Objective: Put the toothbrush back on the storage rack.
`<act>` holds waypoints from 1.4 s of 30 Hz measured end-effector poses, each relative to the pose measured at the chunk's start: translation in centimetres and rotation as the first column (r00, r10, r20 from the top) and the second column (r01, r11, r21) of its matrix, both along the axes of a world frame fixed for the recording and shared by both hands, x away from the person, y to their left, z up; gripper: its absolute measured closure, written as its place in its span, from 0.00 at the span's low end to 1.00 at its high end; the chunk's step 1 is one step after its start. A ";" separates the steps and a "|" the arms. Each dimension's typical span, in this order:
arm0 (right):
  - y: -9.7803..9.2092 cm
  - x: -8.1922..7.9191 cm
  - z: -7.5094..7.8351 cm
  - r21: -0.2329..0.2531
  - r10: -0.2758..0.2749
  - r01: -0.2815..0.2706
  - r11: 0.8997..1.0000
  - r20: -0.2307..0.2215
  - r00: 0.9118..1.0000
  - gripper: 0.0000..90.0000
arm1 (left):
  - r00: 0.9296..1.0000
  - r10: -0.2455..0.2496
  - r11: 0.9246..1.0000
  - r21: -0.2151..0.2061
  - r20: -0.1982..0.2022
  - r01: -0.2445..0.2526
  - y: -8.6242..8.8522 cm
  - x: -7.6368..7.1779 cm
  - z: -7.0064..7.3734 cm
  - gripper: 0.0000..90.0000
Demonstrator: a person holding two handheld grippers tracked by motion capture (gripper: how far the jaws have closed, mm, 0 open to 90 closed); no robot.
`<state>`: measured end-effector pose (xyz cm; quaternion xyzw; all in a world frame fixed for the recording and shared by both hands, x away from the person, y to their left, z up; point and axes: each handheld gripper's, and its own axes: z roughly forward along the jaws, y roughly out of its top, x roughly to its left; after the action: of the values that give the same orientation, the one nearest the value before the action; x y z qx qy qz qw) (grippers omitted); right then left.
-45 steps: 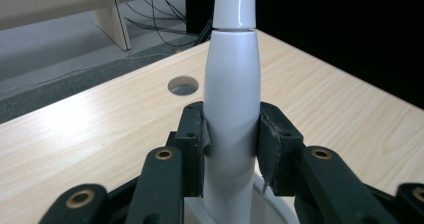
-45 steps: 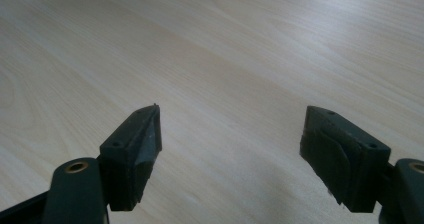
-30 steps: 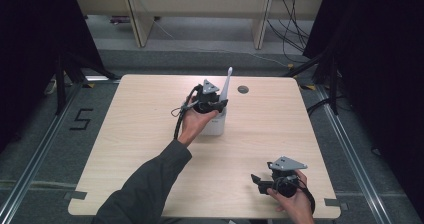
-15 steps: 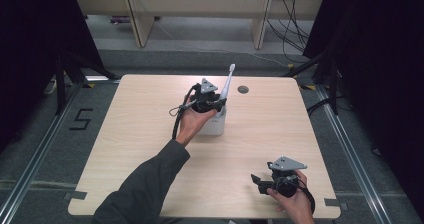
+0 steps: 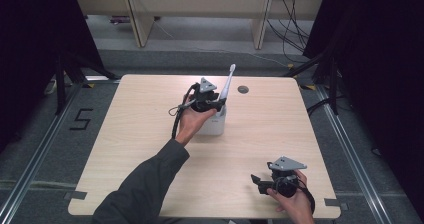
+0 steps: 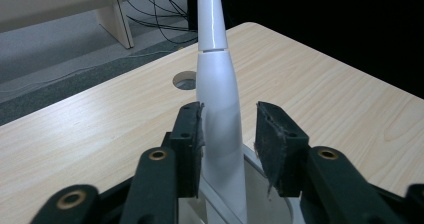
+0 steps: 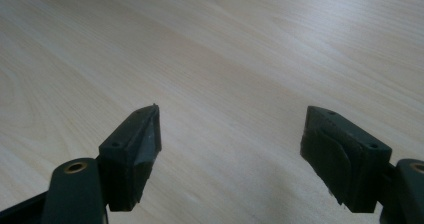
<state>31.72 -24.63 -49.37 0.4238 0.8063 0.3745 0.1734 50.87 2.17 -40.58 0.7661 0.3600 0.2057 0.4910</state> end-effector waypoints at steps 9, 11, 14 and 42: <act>0.0 0.0 0.0 0.002 -0.004 0.004 1.000 -0.002 1.000 0.27 | 1.000 0.008 1.000 0.009 -0.016 -0.008 0.8 -0.9 1.2 0.51; 0.0 0.0 0.0 0.001 -0.003 0.003 1.000 0.004 1.000 0.27 | 1.000 0.001 1.000 0.020 -0.019 -0.001 1.2 -1.2 1.5 0.48; 0.0 0.0 0.0 0.004 -0.005 0.005 1.000 0.004 1.000 0.27 | 1.000 -0.002 1.000 0.017 -0.022 0.002 1.6 -1.7 1.7 0.45; 0.0 0.0 0.1 0.002 -0.010 0.010 1.000 0.009 1.000 0.27 | 0.999 -0.023 1.000 0.007 -0.044 0.023 6.3 -5.8 1.8 0.30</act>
<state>31.73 -24.59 -49.31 0.4261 0.8030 0.3766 0.1784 45.04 8.47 -38.79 0.7763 0.3612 0.1845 0.4825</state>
